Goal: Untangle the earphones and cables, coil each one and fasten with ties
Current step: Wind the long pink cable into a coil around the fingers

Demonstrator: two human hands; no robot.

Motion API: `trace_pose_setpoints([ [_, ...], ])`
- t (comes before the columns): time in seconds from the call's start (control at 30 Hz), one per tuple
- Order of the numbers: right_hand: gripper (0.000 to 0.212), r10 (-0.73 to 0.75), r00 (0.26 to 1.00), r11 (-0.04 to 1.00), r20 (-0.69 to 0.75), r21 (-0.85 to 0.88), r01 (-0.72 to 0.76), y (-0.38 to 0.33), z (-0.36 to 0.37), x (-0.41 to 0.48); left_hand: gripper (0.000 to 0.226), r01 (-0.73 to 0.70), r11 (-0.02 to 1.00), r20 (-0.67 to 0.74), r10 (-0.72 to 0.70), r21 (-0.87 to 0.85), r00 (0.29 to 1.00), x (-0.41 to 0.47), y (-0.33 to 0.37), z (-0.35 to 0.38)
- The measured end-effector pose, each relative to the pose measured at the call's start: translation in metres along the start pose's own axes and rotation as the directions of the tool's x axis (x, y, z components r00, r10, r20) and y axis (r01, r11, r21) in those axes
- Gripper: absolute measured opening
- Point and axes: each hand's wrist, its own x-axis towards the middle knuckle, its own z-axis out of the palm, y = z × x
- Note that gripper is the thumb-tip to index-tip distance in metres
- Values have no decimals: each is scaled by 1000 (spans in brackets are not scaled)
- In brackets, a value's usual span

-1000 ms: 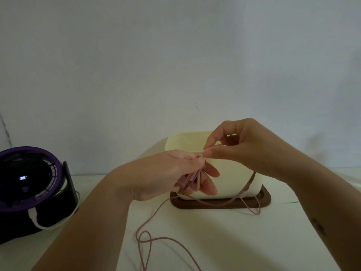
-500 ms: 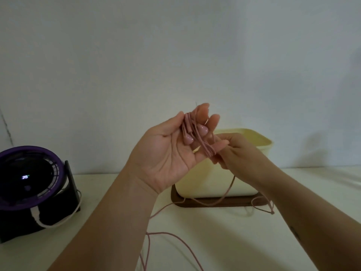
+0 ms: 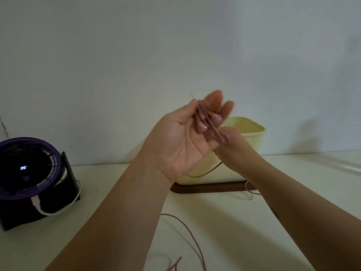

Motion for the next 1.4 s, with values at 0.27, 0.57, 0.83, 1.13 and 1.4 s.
trace_pose_setpoints([
  [0.27, 31, 112, 951, 958, 289, -286, -26, -30, -1, -1, 39, -218, 954, -303, 274, 204, 913, 4, 20, -32],
  [0.57, 17, 111, 943, 891, 315, -451, 46, -59, -29, -5, 34, -33, 722, -192, 228, 691, 955, -1, 14, -32],
  [0.83, 10, 66, 957, 921, 283, -387, 51, -65, -35, -7, 45, 71, 130, -71, -5, 989, 997, -18, 23, -24],
  [1.13, 21, 51, 954, 915, 295, -396, 74, -66, -37, -7, 24, 189, -75, -198, -141, 979, 970, -23, 29, -28],
  [1.4, 24, 74, 987, 941, 142, 317, -116, -42, -49, 6, 17, 78, 904, 95, -129, 420, 987, -23, 48, -51],
])
